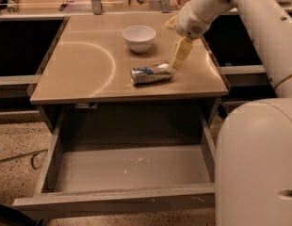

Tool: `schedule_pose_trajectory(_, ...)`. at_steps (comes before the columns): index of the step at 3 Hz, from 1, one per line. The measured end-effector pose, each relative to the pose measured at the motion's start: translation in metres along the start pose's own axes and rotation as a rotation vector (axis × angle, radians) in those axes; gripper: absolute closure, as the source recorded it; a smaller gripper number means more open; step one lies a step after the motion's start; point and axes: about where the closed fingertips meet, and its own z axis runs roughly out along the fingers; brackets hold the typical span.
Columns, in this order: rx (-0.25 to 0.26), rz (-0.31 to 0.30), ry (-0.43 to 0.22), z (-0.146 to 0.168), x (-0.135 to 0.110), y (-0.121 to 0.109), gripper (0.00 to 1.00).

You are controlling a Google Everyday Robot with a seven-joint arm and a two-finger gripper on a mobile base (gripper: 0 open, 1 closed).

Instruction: Place redbull can into top drawer

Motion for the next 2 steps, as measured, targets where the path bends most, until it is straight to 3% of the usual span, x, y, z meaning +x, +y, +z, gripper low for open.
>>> schedule_pose_trajectory(2, -0.049, -0.003, -0.027, 0.0157, -0.0111, 0.0059, 0.00)
